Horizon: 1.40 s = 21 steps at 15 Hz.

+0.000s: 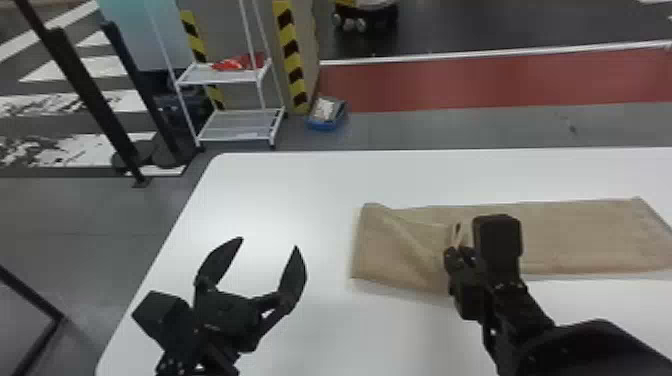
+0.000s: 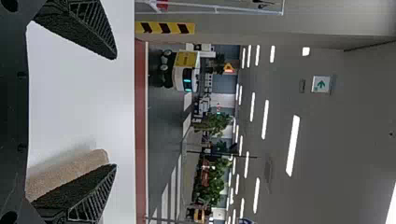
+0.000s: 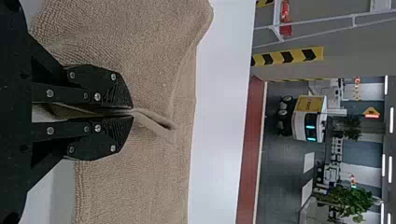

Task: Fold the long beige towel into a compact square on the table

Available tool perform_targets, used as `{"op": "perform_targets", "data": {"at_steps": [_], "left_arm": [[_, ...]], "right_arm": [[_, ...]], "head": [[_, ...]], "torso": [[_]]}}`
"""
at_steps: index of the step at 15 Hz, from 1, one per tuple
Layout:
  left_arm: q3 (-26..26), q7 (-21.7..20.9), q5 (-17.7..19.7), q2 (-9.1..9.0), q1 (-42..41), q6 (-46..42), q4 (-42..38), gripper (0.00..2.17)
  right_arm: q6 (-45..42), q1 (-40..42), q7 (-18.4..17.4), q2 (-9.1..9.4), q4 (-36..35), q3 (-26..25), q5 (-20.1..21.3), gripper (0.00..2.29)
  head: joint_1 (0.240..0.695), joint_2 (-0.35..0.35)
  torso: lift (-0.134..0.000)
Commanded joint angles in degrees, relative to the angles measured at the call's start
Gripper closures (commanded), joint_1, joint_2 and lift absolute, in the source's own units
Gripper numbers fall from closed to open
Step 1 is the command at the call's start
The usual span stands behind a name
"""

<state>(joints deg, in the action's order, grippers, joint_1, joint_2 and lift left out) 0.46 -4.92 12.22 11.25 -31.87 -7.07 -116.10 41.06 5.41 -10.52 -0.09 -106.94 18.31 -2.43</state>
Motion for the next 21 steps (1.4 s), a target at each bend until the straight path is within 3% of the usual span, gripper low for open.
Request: {"op": "perform_targets", "data": {"at_steps": [1,2,6,8,12,16,18,21], "left_arm": [[0.3,0.1,0.0,0.00,0.1,0.0,-0.3,0.04],[0.4,0.1,0.0,0.00,0.0,0.0,-0.4,0.04],[0.8,0.1,0.0,0.00,-0.1,0.0,-0.5,0.04],[0.7,0.1,0.0,0.00,0.0,0.0,-0.4,0.04],[-0.7,0.3,-1.1,-0.26,0.8,0.7,-0.1,0.04],[-0.4,0.8,-1.2,-0.18,0.9,1.1,-1.1,0.04],[0.1,1.0,-1.2,0.00,0.4,0.9,-1.6,0.04],[0.5,1.0,-1.2,0.09,0.6,1.1,-1.7,0.04]], "right_arm": [[-4.0,0.7,1.6,0.14,-2.4,-0.6,-0.6,1.03],[-4.9,1.3,3.0,0.14,-4.1,-1.6,-1.3,1.15],[-1.0,0.3,6.4,-0.26,-9.9,-10.6,-6.9,1.15],[-0.3,-0.7,7.2,-1.76,-7.2,-14.4,-7.0,1.15],[0.6,-3.0,10.9,-2.02,-0.2,-17.7,-6.5,1.15],[5.0,-3.2,12.8,-2.02,-4.9,-20.8,-8.4,1.15],[9.0,-4.0,14.8,-3.69,-7.0,-26.1,-12.5,1.15],[9.2,-5.5,15.8,-7.12,-3.5,-28.5,-13.2,1.15]], "head": [[0.695,0.181],[0.695,0.185],[0.695,0.176],[0.695,0.131],[0.695,0.062],[0.695,0.027],[0.695,0.022],[0.695,-0.021]], "torso": [[-0.123],[-0.123],[-0.123],[-0.123],[-0.123],[-0.123],[-0.123],[-0.123]]}}
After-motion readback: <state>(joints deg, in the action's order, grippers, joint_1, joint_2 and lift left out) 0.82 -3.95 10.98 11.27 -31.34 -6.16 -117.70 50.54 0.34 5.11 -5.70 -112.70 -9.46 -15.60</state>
